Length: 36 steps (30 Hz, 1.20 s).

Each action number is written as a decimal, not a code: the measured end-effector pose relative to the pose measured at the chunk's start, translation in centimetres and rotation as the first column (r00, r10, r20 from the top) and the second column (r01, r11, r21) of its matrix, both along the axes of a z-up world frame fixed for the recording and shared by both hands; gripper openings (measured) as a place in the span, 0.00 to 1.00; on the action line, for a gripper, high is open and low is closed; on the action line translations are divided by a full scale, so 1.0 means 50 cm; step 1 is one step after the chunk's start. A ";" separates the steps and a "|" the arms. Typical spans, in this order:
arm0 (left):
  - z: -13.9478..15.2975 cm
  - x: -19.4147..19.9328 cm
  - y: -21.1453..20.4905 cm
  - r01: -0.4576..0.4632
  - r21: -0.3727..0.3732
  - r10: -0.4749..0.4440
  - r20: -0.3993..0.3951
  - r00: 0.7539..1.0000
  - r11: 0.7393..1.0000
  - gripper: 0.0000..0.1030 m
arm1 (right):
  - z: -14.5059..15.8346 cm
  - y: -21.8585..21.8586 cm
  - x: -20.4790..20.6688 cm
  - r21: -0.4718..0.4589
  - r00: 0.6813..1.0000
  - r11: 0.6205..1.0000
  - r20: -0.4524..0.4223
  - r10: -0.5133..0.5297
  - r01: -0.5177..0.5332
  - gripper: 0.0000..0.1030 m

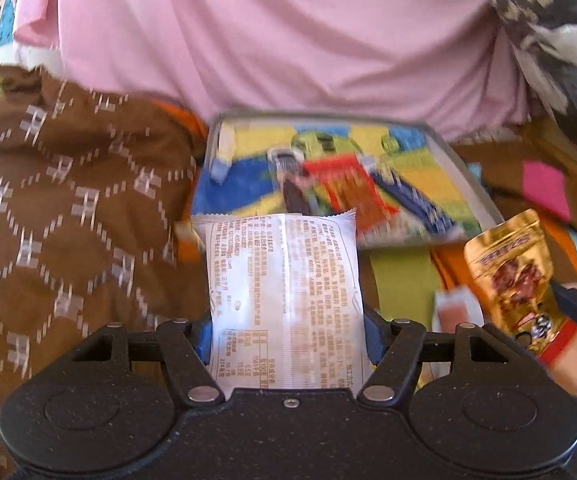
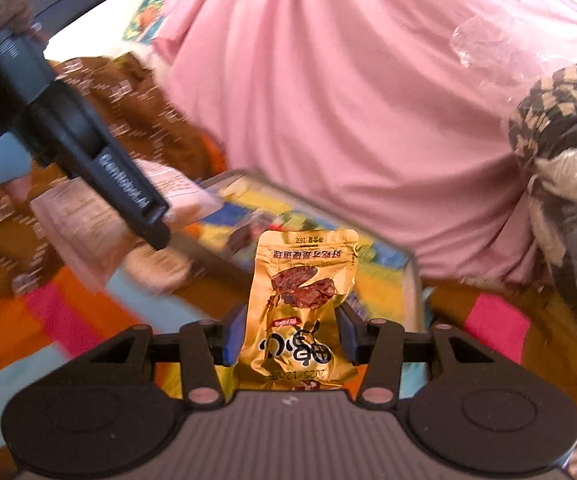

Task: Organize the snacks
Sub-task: 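Lower the white packet into the tray with the left tool while the right tool releases the gold pouch there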

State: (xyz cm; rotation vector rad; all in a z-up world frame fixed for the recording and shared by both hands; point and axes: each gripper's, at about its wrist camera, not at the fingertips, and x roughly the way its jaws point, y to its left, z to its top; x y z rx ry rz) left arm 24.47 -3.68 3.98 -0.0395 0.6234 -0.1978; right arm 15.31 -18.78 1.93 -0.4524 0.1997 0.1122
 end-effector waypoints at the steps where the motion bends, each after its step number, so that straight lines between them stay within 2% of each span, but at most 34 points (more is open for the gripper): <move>1: 0.005 0.015 0.001 -0.006 -0.001 0.006 0.016 1.000 1.000 0.67 | 0.009 -0.006 0.022 0.002 1.000 1.000 0.013 -0.005 0.005 0.50; 9: 0.041 0.141 0.006 -0.043 -0.004 0.043 0.121 0.992 0.999 0.67 | 0.044 -0.037 0.181 0.072 0.998 0.997 0.056 -0.035 0.031 0.51; 12: 0.032 0.177 0.007 -0.063 -0.044 0.069 0.149 0.986 0.997 0.67 | 0.037 -0.044 0.222 0.087 0.998 0.995 0.052 -0.043 0.038 0.51; 18: -0.011 0.252 0.000 -0.079 -0.099 0.093 0.146 0.985 0.992 0.67 | 0.023 -0.059 0.291 0.130 0.997 0.989 0.021 -0.079 0.075 0.51; 23: -0.037 0.284 -0.011 -0.100 -0.131 0.118 0.131 0.984 0.986 0.67 | 0.012 -0.065 0.328 0.149 0.997 0.985 -0.028 -0.078 0.081 0.51; 36: -0.071 0.300 -0.028 -0.092 -0.108 0.107 0.139 0.984 0.990 0.69 | -0.021 -0.050 0.357 0.135 0.992 0.986 -0.097 -0.084 0.097 0.54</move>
